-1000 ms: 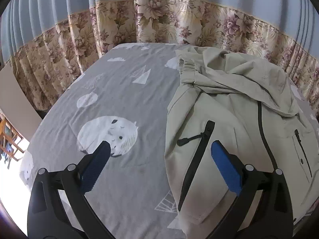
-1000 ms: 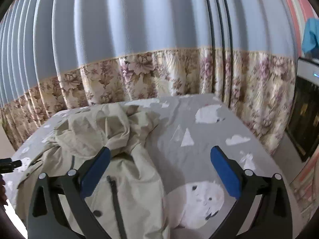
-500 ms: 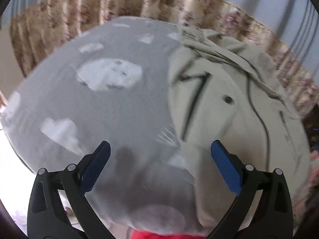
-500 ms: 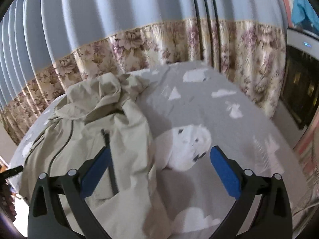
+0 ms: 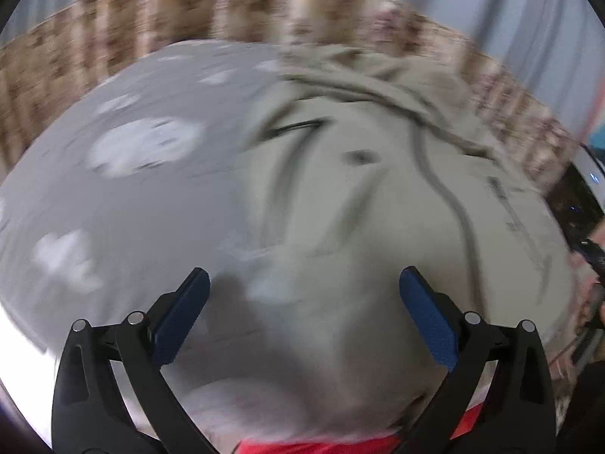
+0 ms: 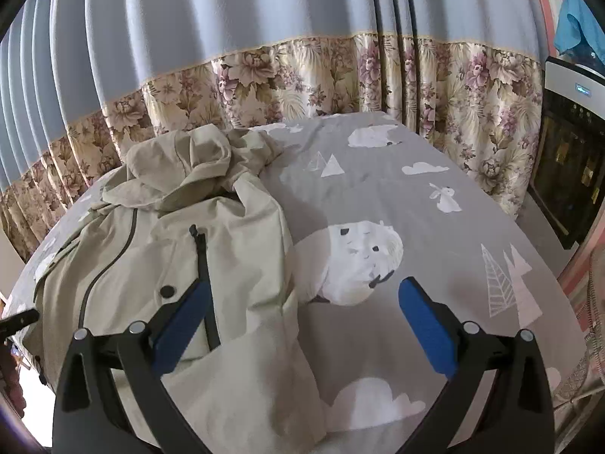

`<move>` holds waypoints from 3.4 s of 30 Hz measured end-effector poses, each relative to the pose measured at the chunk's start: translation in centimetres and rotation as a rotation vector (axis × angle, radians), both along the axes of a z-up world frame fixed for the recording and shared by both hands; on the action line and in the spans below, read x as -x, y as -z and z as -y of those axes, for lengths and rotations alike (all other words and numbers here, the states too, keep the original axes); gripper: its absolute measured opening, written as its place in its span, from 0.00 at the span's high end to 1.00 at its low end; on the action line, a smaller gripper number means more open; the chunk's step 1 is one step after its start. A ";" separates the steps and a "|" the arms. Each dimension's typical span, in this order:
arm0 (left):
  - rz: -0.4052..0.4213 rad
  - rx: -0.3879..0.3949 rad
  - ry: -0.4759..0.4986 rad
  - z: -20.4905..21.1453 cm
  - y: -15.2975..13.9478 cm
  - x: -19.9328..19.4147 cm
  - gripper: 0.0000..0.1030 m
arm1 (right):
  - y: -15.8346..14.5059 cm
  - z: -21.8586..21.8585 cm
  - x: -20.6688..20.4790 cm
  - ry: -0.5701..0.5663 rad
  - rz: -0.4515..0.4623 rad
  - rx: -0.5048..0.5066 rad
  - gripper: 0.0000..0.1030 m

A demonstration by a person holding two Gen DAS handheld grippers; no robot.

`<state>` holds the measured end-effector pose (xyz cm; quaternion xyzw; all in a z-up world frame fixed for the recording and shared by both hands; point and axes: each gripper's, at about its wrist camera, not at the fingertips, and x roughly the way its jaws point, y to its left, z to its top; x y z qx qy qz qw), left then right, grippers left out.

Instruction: Fold large clothes

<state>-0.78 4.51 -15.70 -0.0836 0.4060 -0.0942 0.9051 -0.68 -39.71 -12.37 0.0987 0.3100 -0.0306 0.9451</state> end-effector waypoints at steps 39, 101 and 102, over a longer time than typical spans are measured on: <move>0.014 -0.173 -0.001 -0.9 -12.9 -27.8 1.00 | -10.6 -2.8 -28.5 -0.203 -0.099 0.019 0.94; -0.248 0.380 -0.047 -14.4 -1.3 -34.4 0.69 | -2.8 2.7 -37.2 -0.113 -0.372 0.019 0.84; -0.246 0.356 -0.053 -14.2 -1.1 -34.2 0.59 | -2.7 3.9 -36.3 -0.094 -0.357 -0.034 0.77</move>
